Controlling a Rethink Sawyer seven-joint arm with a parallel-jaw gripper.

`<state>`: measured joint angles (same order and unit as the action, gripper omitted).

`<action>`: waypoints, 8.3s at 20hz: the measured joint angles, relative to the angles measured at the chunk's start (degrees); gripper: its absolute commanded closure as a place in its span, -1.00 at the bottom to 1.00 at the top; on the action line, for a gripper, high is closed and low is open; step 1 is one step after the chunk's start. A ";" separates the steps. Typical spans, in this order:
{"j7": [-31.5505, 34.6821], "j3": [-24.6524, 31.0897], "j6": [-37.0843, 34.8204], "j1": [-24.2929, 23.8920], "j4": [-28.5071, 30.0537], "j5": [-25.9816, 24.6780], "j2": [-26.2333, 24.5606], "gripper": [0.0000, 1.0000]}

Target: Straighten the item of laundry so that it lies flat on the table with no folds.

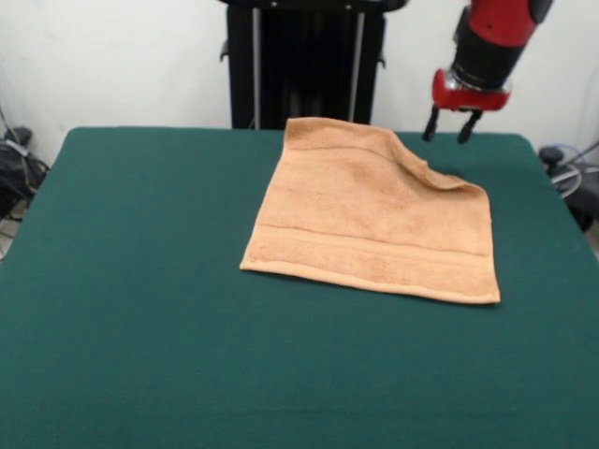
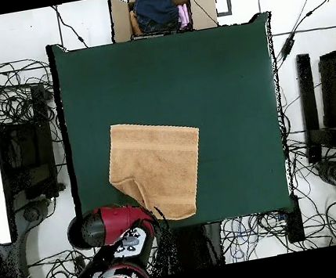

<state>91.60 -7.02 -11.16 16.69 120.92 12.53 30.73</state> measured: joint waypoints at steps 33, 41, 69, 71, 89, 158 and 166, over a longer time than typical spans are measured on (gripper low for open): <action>0.00 -1.09 0.44 3.47 2.85 0.71 3.16 -1.00; 0.00 -2.03 -1.86 3.41 2.02 0.69 4.55 -1.00; 0.00 -4.50 -5.28 1.44 -2.46 0.67 4.69 -1.00; 0.00 -4.50 -5.89 1.44 -3.00 0.67 4.68 -1.00; 0.00 -4.59 -10.38 0.68 -7.83 0.64 4.63 -1.00; 0.00 -4.39 -13.34 -10.05 -12.59 -4.11 5.77 -1.00; 0.00 -4.41 -13.35 -8.72 -13.09 -5.74 5.26 -1.00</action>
<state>91.60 -11.43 -24.50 7.98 107.83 6.78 35.99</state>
